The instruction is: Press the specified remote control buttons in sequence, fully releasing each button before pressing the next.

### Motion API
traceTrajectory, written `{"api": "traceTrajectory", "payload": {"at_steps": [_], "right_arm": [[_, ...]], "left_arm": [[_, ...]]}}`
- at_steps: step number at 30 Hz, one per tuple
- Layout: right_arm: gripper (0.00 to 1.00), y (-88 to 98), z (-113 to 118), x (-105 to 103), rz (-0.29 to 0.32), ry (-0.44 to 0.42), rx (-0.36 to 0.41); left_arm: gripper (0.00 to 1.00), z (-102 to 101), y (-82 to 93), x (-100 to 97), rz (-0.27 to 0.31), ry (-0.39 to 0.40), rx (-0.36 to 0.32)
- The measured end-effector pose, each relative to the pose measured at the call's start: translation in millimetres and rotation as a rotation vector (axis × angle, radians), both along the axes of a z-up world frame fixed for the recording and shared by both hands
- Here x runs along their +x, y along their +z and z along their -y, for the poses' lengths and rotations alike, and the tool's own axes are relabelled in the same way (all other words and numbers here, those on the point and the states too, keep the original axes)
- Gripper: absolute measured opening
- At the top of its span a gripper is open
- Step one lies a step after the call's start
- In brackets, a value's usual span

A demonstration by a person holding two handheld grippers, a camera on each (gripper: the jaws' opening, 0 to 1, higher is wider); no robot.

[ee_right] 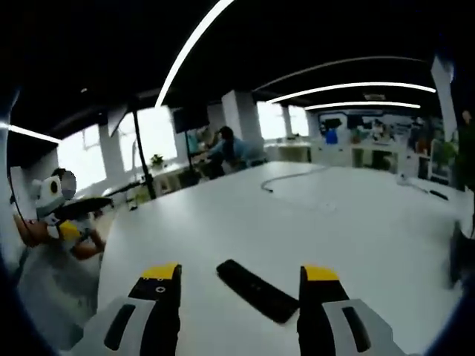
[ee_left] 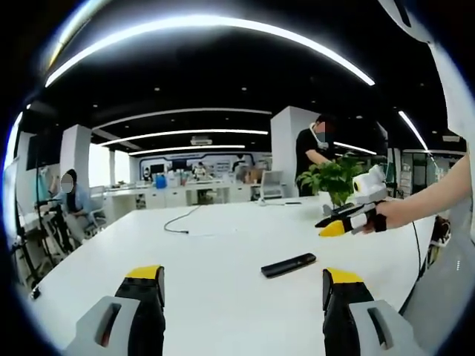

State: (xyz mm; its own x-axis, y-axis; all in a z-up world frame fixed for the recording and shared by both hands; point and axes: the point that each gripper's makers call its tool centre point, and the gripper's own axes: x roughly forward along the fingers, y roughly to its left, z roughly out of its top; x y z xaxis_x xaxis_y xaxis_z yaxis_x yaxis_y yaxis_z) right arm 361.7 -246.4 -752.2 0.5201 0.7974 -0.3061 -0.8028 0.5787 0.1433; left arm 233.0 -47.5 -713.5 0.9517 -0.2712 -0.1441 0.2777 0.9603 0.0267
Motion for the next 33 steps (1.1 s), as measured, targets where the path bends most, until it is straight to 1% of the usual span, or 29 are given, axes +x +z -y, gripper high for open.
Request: {"api": "traceTrajectory", "payload": {"at_steps": [2,5,9,11,12,16,20,23,25,27,28,30,31,32,33], "right_arm": [[0.66,10.0,2.4,-6.7,0.022,-0.035,0.024],[0.70,19.8,9.4,-15.1,0.039,-0.071,0.037],[0.70,37.4,22.6,-27.5,0.088,-0.113,0.042],[0.71,43.8,28.4,-32.6,0.109,-0.132,0.047],[0.71,48.0,32.0,-36.9,0.128,-0.141,0.042],[0.72,57.2,42.8,-51.8,0.151,-0.176,0.047],[0.73,65.7,52.4,-65.7,0.175,-0.217,0.052],[0.74,70.3,58.1,-74.5,0.185,-0.240,0.064],[0.78,73.3,64.9,-80.2,0.207,-0.276,0.063],[0.84,76.2,69.9,-84.8,0.218,-0.302,0.080],[0.88,80.5,77.6,-88.0,0.242,-0.339,0.099],[0.97,84.6,84.4,-93.9,0.272,-0.370,0.114],[0.99,85.5,87.3,-96.9,0.284,-0.380,0.119],[0.99,85.0,88.9,-100.8,0.291,-0.372,0.114],[0.99,84.5,91.8,-105.1,0.296,-0.383,0.114]], "left_arm": [[0.91,-0.3,-0.3,-0.4,-0.003,0.001,-0.002],[0.91,-0.1,1.0,-0.9,0.001,-0.001,-0.010],[0.91,-0.1,2.1,-1.5,0.005,-0.001,-0.015],[0.92,-0.1,0.3,-1.4,-0.003,-0.002,-0.018],[0.93,0.7,-1.7,-1.6,-0.014,-0.003,-0.020],[0.94,1.3,-1.9,-2.2,-0.013,-0.007,-0.014],[0.95,0.8,-2.8,-2.8,-0.023,-0.008,-0.037],[0.98,1.5,-2.7,-2.8,-0.026,-0.008,-0.056],[0.99,1.6,-0.9,-2.7,-0.018,-0.008,-0.065],[1.00,1.2,0.6,-2.9,-0.011,-0.006,-0.067],[1.00,0.7,1.9,-3.2,-0.006,-0.005,-0.070],[1.00,0.6,4.0,-3.5,0.004,-0.006,-0.076],[1.00,0.7,4.9,-3.7,0.008,-0.006,-0.077],[1.00,0.7,5.1,-3.8,0.009,-0.007,-0.076],[1.00,0.6,6.7,-3.5,0.019,-0.009,-0.075]]}}
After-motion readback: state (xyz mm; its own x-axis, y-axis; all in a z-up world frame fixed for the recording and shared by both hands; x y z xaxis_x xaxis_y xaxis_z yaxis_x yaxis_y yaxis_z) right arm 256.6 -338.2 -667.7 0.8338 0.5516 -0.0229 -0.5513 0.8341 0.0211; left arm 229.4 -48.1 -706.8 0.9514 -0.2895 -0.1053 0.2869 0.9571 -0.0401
